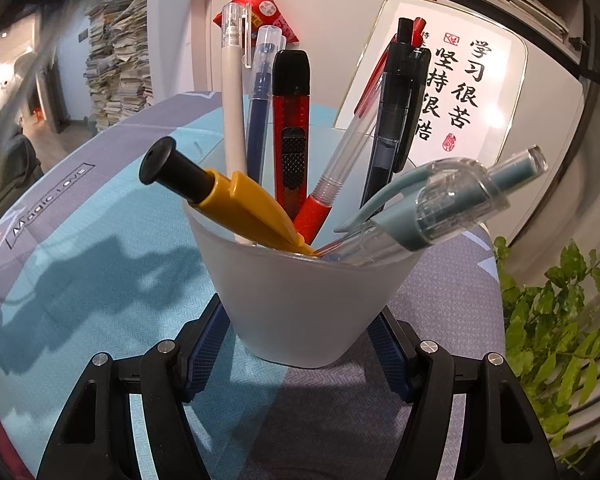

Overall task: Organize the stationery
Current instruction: 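Lift the clear pen with the left gripper and drop it into the cup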

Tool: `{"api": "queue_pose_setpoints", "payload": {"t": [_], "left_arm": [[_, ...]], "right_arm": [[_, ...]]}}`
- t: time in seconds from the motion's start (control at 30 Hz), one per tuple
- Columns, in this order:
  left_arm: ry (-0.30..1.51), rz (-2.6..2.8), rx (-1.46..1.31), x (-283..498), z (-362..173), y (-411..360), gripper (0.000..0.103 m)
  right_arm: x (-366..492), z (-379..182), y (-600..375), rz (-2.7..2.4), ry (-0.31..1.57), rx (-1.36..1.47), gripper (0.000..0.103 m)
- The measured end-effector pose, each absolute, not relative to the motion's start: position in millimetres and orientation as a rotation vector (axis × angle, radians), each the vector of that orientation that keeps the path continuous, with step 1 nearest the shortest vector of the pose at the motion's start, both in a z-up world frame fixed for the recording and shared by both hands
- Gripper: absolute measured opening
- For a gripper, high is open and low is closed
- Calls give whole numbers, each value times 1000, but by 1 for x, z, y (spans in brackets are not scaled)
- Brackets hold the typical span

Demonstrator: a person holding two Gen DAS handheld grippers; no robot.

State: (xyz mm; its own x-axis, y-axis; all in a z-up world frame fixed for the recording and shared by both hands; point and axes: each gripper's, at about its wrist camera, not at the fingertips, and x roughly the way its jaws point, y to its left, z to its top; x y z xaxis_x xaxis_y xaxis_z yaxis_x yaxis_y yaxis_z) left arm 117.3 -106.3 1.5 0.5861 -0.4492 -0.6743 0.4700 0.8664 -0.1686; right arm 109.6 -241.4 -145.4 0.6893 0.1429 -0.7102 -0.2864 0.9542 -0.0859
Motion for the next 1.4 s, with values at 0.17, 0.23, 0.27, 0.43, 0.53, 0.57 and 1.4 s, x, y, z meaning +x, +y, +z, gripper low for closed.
{"api": "queue_pose_setpoints", "payload": {"t": [0.17, 0.23, 0.27, 0.43, 0.53, 0.57, 1.4], "left_arm": [[671, -581, 15, 121, 29, -130, 13], [654, -580, 21, 127, 33, -141, 13], [652, -579, 24, 130, 34, -144, 13], [662, -577, 25, 142, 34, -160, 13], [653, -576, 35, 144, 33, -167, 13], [649, -573, 40, 145, 32, -169, 13], [608, -604, 9, 155, -20, -166, 13]], "right_arm": [[109, -145, -241, 243, 776, -194, 70], [109, -145, -240, 244, 776, -193, 70], [109, -145, -240, 244, 776, -193, 70], [109, -145, -240, 245, 777, -191, 70], [109, -145, -240, 246, 778, -188, 70], [109, -145, -240, 246, 778, -188, 70], [110, -145, -240, 245, 777, -188, 70]]}}
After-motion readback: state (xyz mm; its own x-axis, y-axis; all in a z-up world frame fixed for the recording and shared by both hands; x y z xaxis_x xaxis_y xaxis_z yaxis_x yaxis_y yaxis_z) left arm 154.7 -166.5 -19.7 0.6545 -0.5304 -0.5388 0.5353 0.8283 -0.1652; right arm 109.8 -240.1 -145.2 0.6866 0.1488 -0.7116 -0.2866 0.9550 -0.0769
